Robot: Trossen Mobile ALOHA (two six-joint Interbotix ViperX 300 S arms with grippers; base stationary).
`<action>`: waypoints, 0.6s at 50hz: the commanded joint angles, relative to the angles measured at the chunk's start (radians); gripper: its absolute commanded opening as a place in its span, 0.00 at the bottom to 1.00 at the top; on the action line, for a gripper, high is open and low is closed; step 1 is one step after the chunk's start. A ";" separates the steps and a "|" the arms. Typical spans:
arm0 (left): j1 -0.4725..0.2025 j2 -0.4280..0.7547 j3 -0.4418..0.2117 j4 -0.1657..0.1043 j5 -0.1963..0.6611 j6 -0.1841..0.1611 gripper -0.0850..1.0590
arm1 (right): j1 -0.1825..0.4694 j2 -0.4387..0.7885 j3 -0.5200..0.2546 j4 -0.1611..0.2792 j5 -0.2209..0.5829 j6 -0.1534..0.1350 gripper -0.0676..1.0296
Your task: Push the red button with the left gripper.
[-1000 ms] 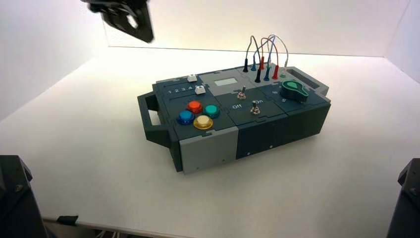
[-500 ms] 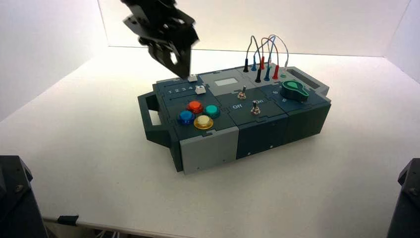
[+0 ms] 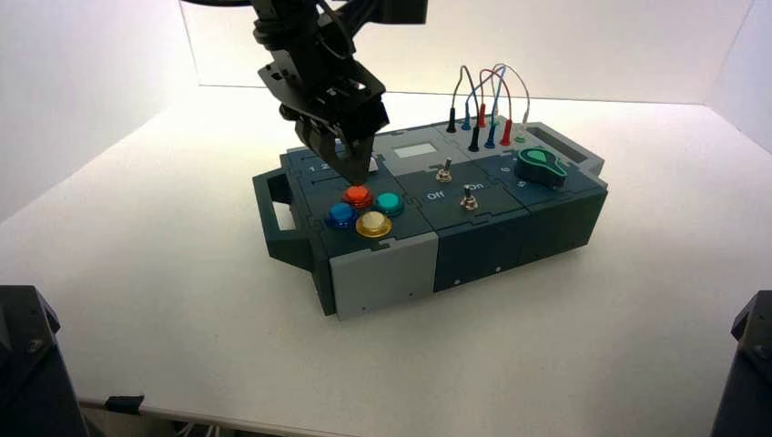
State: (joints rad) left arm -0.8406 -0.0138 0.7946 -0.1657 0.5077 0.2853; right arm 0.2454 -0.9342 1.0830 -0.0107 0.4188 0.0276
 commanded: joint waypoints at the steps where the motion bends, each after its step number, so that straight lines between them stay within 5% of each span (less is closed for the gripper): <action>1: -0.002 0.005 -0.026 0.000 0.003 0.008 0.05 | 0.000 0.003 -0.034 -0.002 -0.003 0.003 0.04; 30: -0.002 0.012 -0.031 0.005 0.023 0.011 0.05 | 0.000 -0.017 -0.032 -0.002 -0.003 0.003 0.04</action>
State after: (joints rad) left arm -0.8406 0.0307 0.7670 -0.1641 0.5231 0.2899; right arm 0.2454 -0.9526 1.0815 -0.0123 0.4203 0.0276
